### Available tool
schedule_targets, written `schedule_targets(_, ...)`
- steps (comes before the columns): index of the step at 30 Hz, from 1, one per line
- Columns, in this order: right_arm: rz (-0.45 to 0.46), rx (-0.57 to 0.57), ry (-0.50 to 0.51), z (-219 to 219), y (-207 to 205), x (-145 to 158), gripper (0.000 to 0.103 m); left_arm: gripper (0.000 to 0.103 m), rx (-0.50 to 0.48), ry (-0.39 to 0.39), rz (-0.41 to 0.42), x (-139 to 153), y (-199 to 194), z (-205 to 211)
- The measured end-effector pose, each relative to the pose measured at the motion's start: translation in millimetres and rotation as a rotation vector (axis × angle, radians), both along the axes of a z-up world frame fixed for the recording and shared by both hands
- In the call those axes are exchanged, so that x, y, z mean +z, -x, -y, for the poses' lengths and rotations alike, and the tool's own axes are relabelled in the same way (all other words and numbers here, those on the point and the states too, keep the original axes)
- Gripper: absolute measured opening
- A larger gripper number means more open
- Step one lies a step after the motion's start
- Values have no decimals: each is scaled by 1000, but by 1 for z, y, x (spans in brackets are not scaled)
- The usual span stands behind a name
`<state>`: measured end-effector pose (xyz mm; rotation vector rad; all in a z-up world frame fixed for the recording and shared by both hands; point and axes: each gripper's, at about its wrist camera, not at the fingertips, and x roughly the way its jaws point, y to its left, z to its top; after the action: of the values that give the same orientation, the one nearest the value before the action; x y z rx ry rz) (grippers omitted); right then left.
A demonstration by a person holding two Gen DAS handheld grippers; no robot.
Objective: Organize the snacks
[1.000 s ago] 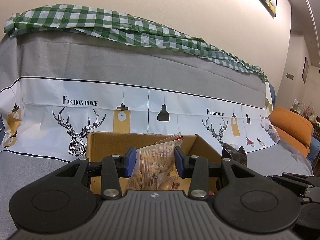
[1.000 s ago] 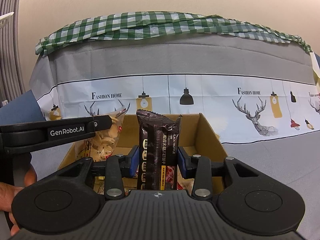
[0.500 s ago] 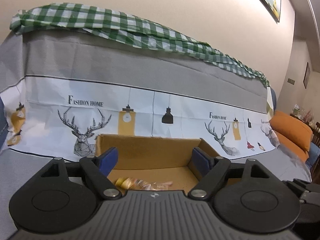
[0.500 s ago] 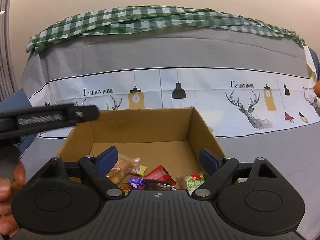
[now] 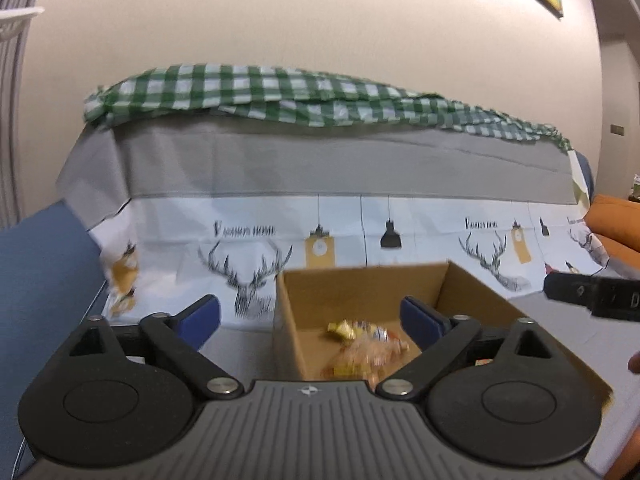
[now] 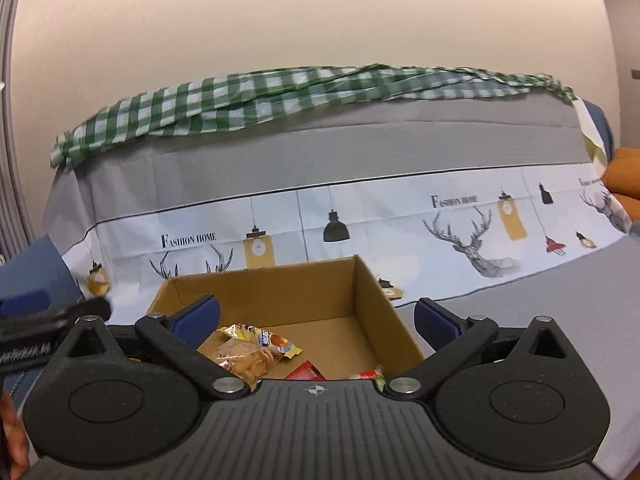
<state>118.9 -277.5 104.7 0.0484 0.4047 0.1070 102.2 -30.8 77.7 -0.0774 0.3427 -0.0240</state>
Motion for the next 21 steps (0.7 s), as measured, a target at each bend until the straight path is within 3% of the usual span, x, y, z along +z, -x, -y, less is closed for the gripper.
schedule_targets(6, -49, -14, -10, 15, 40, -3, 102, 103, -20, 14, -131, -7, 35, 11)
schedule_targets(12, -57, -12, 24, 30, 83, -14, 102, 103, -37, 38, -211, -15, 59, 25)
schedule_targets(16, -97, -12, -11, 36, 89, -15, 102, 103, -25, 49, -250, -20, 68, 32)
schedule_targets(21, -166, 6, 44, 21, 81, -24, 102, 103, -29, 49, -298, -28, 66, 40)
